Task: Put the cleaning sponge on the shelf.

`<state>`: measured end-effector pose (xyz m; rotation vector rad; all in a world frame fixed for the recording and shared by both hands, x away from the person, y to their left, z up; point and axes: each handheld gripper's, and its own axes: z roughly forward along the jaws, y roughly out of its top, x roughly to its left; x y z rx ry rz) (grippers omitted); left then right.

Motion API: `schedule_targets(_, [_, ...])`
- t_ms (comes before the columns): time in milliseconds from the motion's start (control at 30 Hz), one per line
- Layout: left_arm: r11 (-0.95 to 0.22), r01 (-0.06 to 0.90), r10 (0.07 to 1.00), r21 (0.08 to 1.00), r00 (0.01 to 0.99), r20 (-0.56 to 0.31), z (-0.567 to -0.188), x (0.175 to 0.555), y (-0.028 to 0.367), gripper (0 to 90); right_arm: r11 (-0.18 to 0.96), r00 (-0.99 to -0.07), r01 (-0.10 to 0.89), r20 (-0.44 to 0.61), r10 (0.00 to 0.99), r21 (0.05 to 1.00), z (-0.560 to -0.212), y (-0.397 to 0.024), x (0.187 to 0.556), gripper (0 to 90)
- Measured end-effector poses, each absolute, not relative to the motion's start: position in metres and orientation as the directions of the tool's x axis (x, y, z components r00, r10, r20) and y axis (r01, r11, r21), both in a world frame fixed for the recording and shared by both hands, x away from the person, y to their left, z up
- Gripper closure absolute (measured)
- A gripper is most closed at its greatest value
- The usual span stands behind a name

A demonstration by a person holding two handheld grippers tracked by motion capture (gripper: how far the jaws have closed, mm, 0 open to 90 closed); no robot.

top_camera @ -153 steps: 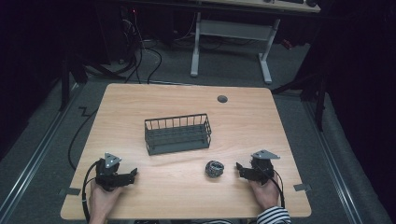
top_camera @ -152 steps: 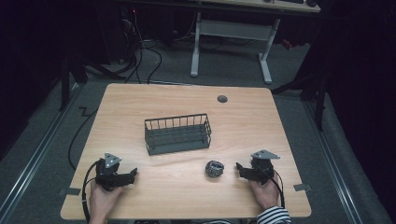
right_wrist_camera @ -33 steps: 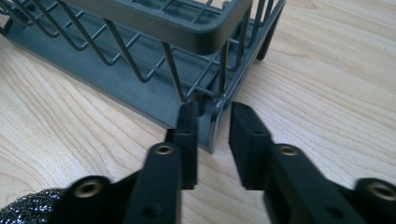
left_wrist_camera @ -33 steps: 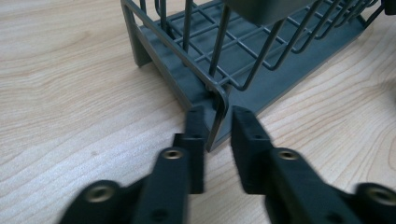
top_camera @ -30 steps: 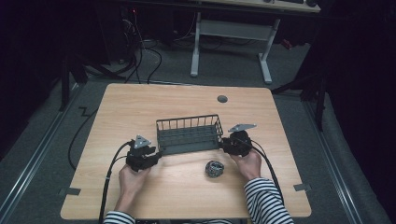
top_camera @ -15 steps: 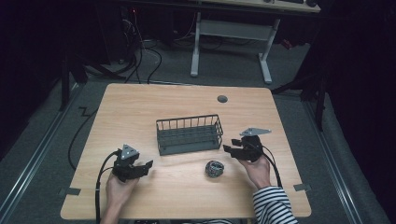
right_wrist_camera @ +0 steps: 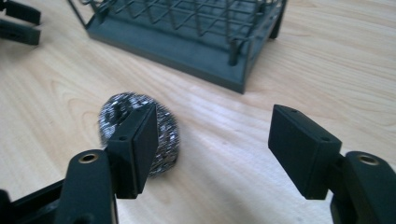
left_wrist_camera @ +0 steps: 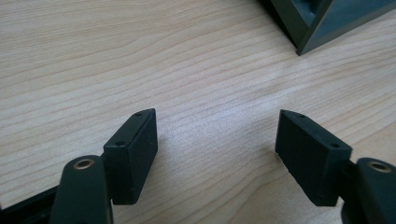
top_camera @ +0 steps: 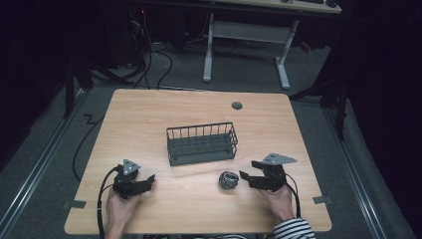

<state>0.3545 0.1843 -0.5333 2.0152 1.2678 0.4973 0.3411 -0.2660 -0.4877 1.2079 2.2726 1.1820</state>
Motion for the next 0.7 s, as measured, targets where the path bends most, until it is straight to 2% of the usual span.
schedule_targets(400, [-0.282, 0.606, 0.899, 0.743, 0.438, -0.016, -0.537, 0.351, 0.186, 27.4, 0.318, -0.633, 0.521, 0.109, 0.766, 0.792, -0.493, -0.253, 0.327, 27.1])
schedule_targets(700, [-0.288, 0.609, 0.896, 0.739, 0.444, -0.018, -0.537, 0.352, 0.185, 23.3, 0.379, -0.685, 0.502, 0.091, 0.722, 0.777, -0.498, -0.23, 0.324, 24.7])
